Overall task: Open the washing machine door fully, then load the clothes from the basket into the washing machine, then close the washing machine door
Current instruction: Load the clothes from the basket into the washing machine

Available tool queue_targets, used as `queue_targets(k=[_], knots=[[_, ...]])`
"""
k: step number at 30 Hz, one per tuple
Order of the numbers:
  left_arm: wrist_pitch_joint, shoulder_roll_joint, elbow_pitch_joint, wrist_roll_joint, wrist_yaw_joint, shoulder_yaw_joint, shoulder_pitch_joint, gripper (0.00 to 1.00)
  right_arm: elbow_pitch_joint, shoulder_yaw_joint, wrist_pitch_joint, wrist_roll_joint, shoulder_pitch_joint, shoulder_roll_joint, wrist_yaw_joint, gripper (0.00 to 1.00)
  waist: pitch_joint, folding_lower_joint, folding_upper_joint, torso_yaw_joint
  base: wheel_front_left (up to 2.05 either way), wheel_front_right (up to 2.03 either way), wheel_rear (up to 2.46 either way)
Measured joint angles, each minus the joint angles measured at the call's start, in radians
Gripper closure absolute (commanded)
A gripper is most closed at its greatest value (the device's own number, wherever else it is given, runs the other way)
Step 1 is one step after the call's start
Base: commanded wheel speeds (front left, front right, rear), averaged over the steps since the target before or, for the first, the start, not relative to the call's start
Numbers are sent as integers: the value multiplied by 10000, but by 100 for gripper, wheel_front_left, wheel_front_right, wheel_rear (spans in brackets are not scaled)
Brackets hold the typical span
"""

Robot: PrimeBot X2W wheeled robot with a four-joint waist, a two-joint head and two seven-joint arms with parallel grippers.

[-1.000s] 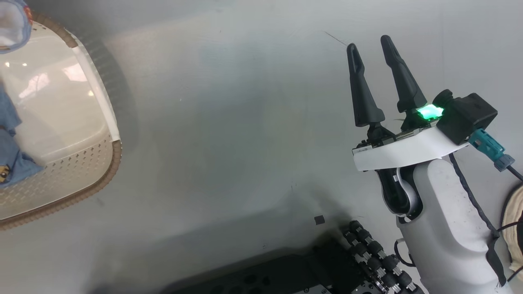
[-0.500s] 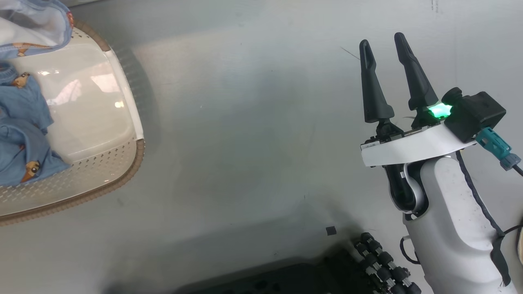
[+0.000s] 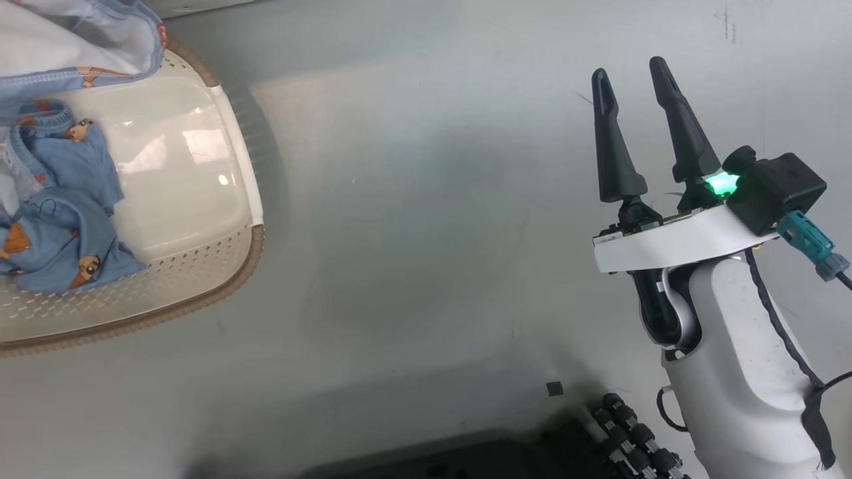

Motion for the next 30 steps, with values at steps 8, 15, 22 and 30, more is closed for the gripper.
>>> queue_targets(k=[8,15,22,30], knots=[[-180,-349,-548,23,4,171,1230,0,4,-176,0,-38,64,-8,0,0,-127,0,0,152,0,0,0],[-261,-683,-1007,-36,121,546,2360,0,44,-257,0,-90,229,-10,4,0,-201,0,0,301,0,0,0],[-261,-1030,-1946,46,234,1210,3204,0,46,-314,0,-196,230,-21,8,0,-259,-1,0,437,0,0,0],[-263,-1722,-3172,328,234,1948,4219,0,48,-349,0,-199,233,-36,40,0,-326,-1,0,535,0,0,0]])
